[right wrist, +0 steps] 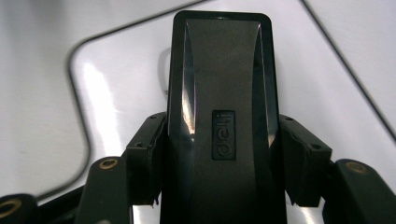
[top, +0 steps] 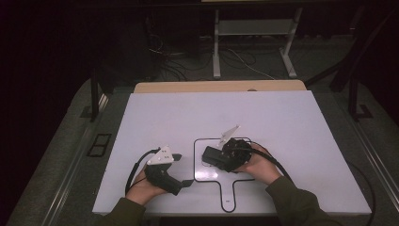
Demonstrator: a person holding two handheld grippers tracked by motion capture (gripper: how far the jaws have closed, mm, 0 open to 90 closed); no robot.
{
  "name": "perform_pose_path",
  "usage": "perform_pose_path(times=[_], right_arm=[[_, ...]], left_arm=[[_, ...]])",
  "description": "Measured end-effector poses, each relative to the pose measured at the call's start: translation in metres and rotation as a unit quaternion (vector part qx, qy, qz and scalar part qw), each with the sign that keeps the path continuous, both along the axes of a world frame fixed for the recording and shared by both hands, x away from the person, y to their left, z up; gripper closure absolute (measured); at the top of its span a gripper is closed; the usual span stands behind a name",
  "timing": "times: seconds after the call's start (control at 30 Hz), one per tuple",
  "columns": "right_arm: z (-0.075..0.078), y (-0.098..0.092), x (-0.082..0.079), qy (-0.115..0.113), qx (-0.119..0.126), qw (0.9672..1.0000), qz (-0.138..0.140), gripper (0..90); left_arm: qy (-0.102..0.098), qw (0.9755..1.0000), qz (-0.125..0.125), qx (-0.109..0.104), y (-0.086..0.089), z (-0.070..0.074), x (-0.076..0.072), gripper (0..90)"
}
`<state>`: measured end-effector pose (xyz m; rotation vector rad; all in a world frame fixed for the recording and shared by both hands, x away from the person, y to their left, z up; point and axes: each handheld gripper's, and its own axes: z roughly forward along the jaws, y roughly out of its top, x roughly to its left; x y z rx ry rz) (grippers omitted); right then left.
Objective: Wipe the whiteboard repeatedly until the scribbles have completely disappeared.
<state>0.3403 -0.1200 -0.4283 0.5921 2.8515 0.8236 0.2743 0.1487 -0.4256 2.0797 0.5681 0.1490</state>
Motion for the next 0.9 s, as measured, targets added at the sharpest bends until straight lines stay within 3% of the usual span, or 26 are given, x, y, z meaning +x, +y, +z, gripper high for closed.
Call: perform_pose_path(times=[0.07,0.23,0.47,0.7,0.9], right_arm=[[0.0,0.006,-0.006,-0.002,-0.002,0.9998,0.018,38.7],[0.0,0.005,-0.004,0.002,0.0,0.9999,0.014,38.7],[0.0,-0.02,0.013,0.004,-0.001,0.9994,-0.033,38.7],[0.0,-0.053,0.03,0.011,0.002,0.9959,-0.09,38.7],[-0.001,-0.063,0.035,0.015,0.006,0.994,-0.108,38.7]], left_arm=[[0.0,1.0,0.0,0.001,0.0,0.0,0.0,0.4],[0.0,1.0,0.0,0.001,0.0,0.0,0.0,0.4],[0.001,1.0,0.0,0.0,0.0,0.0,0.0,0.4],[0.001,1.0,0.001,0.0,0.0,0.0,0.0,0.4],[0.001,1.0,0.001,-0.001,0.0,0.0,0.0,0.4]])
